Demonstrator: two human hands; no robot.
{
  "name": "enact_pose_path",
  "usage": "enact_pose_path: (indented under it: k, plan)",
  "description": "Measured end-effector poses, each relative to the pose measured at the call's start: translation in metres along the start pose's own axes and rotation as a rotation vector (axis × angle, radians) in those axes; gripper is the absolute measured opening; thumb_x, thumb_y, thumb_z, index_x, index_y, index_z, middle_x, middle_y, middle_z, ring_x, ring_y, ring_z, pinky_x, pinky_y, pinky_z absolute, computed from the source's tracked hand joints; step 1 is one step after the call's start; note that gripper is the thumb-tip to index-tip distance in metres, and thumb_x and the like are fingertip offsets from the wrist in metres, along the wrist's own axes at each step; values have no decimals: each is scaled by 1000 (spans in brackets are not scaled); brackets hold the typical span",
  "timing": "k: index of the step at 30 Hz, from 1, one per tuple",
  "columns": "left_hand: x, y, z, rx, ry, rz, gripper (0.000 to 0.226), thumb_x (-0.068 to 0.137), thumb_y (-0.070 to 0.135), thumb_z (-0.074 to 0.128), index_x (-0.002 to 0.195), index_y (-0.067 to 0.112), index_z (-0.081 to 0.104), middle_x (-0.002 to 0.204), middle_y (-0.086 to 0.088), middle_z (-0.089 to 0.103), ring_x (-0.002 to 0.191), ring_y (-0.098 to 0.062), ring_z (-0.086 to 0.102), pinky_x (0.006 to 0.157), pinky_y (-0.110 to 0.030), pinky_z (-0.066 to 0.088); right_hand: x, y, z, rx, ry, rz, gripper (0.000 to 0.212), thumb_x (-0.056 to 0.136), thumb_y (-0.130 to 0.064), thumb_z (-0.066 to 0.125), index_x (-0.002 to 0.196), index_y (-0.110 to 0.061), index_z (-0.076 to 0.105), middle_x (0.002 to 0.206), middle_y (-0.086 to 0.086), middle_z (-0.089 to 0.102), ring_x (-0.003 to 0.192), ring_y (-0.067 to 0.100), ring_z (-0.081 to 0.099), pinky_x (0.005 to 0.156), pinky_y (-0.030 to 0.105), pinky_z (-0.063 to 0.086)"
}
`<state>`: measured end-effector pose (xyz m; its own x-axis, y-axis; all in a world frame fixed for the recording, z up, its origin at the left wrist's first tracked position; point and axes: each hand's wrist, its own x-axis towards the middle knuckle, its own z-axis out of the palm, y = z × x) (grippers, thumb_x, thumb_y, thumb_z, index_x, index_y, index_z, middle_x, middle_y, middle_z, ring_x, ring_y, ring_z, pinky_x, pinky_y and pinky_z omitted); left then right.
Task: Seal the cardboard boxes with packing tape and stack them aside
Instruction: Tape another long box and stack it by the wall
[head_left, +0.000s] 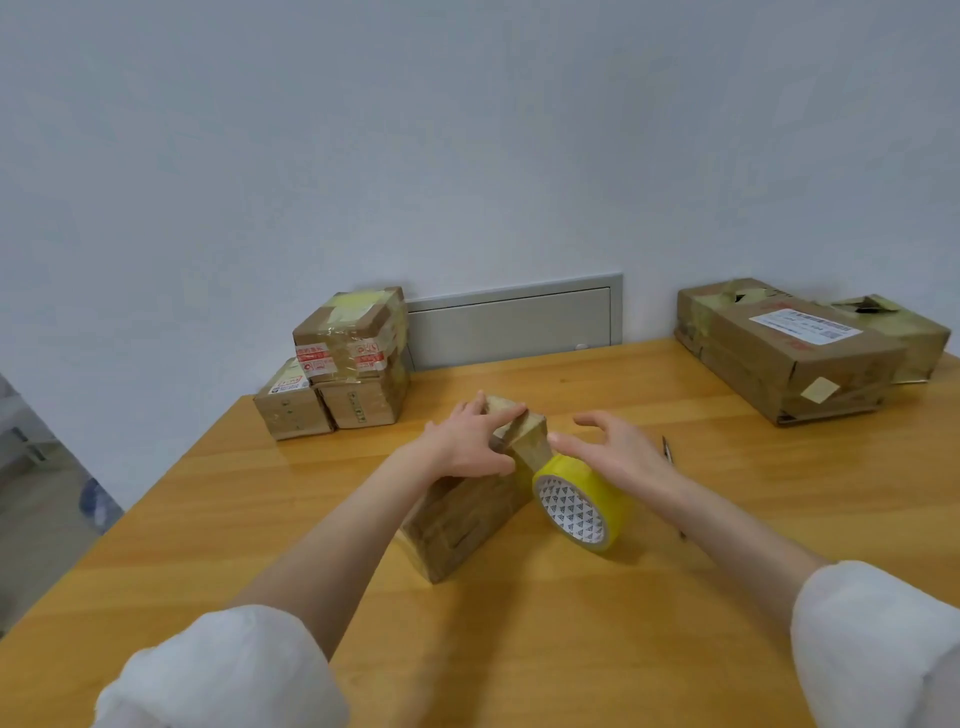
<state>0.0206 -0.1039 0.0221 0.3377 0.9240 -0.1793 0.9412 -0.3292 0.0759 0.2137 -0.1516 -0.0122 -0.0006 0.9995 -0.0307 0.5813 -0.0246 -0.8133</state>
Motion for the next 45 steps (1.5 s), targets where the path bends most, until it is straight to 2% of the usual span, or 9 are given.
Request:
enact_pose_path:
  k: [4, 8, 11, 16, 25, 29, 31, 34, 45]
  plan:
    - [1, 3, -8, 57, -50, -25, 82, 82, 42, 59, 147, 52, 9, 161, -2, 0, 142, -36, 21, 109, -52, 32, 7, -1, -1, -2, -152, 121, 48, 86, -54, 60, 112, -13, 68, 96, 1, 69, 89, 16, 65, 79, 30, 53]
    - [-5, -1, -12, 100, -105, -168, 87, 84, 54, 58, 149, 48, 1, 158, -8, 4, 133, -38, 38, 103, -47, 42, 19, -8, -9, -85, -88, 54, 48, 83, -54, 64, 98, -8, 70, 94, 6, 70, 88, 20, 65, 80, 34, 53]
    - [-14, -3, -15, 162, -129, -260, 93, 79, 67, 57, 150, 44, 1, 158, -12, 2, 134, -41, 35, 103, -49, 42, 23, -14, -16, -124, -115, -61, 41, 83, -55, 64, 90, -15, 70, 85, -2, 67, 81, 14, 62, 63, 24, 45]
    - [-8, 1, -16, 173, -43, -28, 100, 79, 54, 67, 152, 36, 1, 161, -1, 2, 147, -33, 6, 113, -58, 22, 24, -10, -11, -51, -270, -52, 38, 86, -46, 65, 112, -17, 67, 105, 0, 67, 91, 11, 62, 72, 21, 48]
    - [-7, -1, -8, 104, -15, -102, 80, 84, 48, 62, 150, 43, 15, 154, -1, 24, 139, -30, 25, 105, -52, 38, 36, -14, -13, -178, -92, -61, 48, 78, -53, 66, 107, -16, 69, 107, 2, 65, 96, 21, 61, 79, 32, 50]
    - [-10, -3, -9, 101, -11, -118, 79, 85, 49, 61, 150, 42, 16, 153, -3, 25, 139, -30, 27, 104, -51, 39, 39, -21, -15, -382, -76, -66, 41, 73, -64, 61, 85, -25, 66, 98, 1, 67, 94, 23, 63, 78, 36, 53]
    - [-13, -14, -9, 85, -17, -146, 78, 85, 49, 61, 150, 41, 17, 152, -4, 26, 137, -31, 30, 104, -51, 40, 37, -15, -20, -593, -40, -42, 56, 72, -70, 59, 107, -26, 67, 112, 1, 67, 102, 23, 62, 74, 31, 48]
    - [-18, -30, -8, 72, -7, -164, 78, 85, 49, 61, 150, 41, 18, 152, -5, 26, 135, -30, 33, 104, -50, 41, 38, -4, -22, -588, -22, -25, 72, 74, -74, 57, 127, -26, 59, 127, -1, 62, 110, 21, 59, 83, 33, 49]
    - [-19, -19, -8, 167, 30, -130, 86, 82, 52, 65, 152, 32, 18, 153, -7, 26, 135, -28, 36, 107, -50, 38, 39, -3, -28, -480, 71, -36, 42, 97, -53, 41, 118, -26, 64, 117, -1, 66, 102, 22, 60, 80, 34, 50]
